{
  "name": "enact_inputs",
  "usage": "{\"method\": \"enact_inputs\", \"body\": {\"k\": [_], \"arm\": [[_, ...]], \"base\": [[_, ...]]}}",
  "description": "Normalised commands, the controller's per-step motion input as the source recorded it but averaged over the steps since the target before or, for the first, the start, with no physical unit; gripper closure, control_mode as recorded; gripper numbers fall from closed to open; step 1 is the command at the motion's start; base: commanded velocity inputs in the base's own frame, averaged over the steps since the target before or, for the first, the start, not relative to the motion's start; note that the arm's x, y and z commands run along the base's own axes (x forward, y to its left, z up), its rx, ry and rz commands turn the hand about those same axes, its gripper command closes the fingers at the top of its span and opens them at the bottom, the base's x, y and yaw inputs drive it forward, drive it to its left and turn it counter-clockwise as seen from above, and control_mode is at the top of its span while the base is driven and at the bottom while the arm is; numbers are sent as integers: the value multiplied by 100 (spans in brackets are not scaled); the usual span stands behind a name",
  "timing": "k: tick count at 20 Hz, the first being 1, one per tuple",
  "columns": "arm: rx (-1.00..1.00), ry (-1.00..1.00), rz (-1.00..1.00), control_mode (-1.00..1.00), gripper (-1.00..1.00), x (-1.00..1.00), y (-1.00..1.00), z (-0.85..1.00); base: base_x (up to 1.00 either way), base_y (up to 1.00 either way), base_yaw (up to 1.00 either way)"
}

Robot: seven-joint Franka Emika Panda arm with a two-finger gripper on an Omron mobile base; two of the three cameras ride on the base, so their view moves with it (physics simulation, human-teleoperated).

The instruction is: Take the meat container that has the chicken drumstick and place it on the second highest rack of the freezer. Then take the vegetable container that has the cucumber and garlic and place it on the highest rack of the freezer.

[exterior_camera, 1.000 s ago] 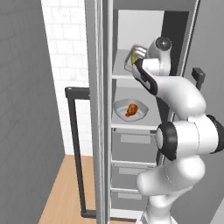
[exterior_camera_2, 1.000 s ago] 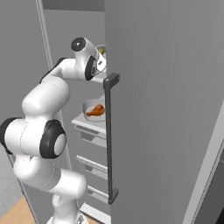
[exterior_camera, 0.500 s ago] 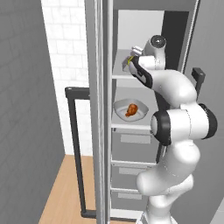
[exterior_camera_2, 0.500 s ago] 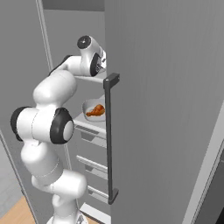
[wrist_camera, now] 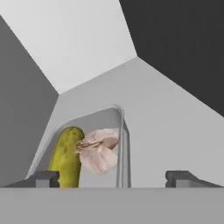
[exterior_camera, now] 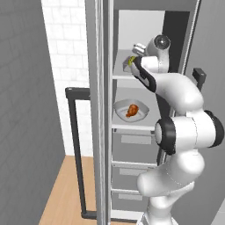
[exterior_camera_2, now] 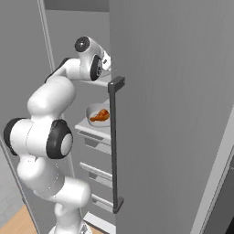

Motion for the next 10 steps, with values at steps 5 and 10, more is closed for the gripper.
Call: {"method": "enact_inputs", "body": {"k": [5,10], "arm": [[-3,-22,3,-100,-100,-100,25,42],[0,-13,5,-100,-100,-100,26,28]], "base": [[0,0,0],[0,0,0]]}}
